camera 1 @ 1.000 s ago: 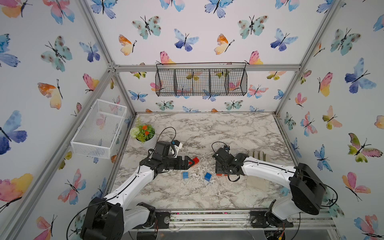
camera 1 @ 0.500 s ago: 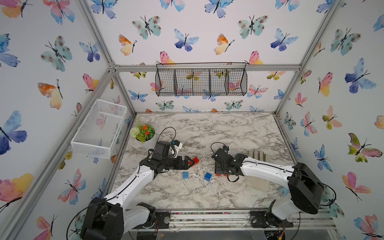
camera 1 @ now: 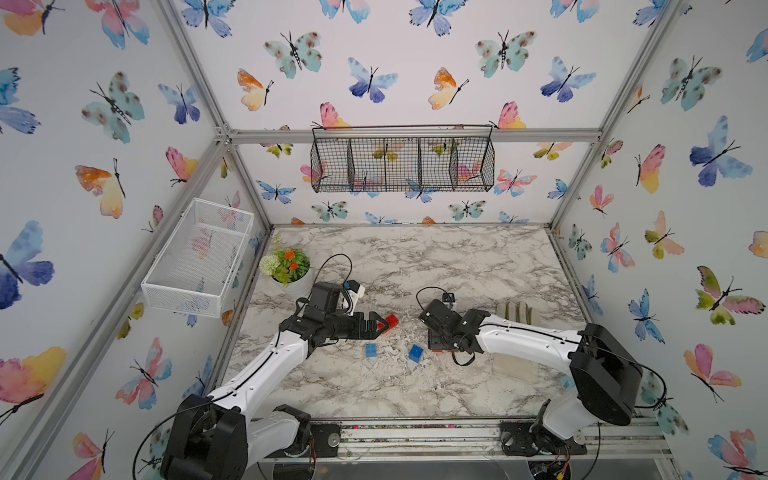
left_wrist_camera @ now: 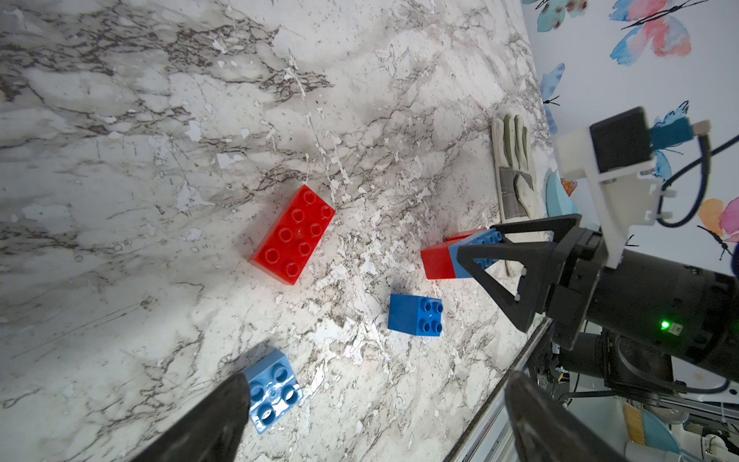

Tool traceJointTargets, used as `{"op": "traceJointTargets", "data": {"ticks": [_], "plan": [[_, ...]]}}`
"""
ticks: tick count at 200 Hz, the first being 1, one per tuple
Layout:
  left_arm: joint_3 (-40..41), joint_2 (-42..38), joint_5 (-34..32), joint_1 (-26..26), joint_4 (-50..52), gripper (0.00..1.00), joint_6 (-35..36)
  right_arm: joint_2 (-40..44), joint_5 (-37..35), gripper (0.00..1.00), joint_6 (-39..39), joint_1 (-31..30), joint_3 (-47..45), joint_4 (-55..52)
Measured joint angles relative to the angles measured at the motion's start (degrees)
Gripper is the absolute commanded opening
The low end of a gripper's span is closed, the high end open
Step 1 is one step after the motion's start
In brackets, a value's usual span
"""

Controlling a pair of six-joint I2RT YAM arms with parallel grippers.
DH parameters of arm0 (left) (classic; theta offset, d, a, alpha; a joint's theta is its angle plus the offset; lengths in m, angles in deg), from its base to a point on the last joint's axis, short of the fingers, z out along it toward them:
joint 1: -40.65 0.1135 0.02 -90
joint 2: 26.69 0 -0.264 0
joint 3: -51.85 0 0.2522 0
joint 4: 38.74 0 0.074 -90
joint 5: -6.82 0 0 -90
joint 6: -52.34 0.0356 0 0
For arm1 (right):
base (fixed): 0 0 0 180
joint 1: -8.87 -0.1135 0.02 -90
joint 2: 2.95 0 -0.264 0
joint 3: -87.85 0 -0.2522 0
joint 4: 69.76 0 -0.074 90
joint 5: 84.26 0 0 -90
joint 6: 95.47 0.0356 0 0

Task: Assemble a giraffe with lego
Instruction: Assemble the lego brick with the lego brick.

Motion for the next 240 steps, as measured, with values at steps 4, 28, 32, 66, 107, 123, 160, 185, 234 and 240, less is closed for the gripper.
{"op": "traceJointTargets", "data": {"ticks": [4,28,32,66,107,123,160,185,234,240], "plan": [[0.0,0.0,0.0,0.0,0.0,0.98,0.0,-0.11,-0.02,0.54,0.07,0.0,0.11,-0.04],[0.0,-0.02,0.0,0.0,0.0,0.98,0.0,-0.26,-0.09,0.54,0.07,0.0,0.22,-0.02],[0.0,-0.02,0.0,0.0,0.0,0.98,0.0,-0.26,-0.09,0.54,-0.02,0.0,0.22,0.0],[0.0,-0.02,0.0,0.0,0.0,0.98,0.0,-0.83,-0.15,0.54,-3.13,0.0,0.46,1.42],[0.02,-0.26,0.0,0.0,0.02,0.98,-0.02,-2.78,-0.2,0.55,-9.38,0.02,1.62,5.81],[0.0,-0.61,-0.02,0.0,0.0,0.98,0.0,-3.21,-0.04,0.55,-11.82,0.28,1.9,6.91],[0.0,-0.87,-0.02,0.0,0.02,0.98,0.0,-4.85,0.5,0.57,-15.96,0.94,3.54,8.44],[0.02,-1.07,-0.04,0.0,0.02,0.98,-0.02,-4.87,0.9,0.61,-17.16,1.14,3.72,8.46],[0.0,-1.09,-0.04,0.0,0.02,0.98,0.0,-5.53,1.38,0.73,-18.56,1.31,5.46,6.38],[0.0,-1.09,-0.04,0.0,0.02,0.98,0.0,-5.55,1.46,0.74,-18.73,1.44,5.6,6.05]]}}
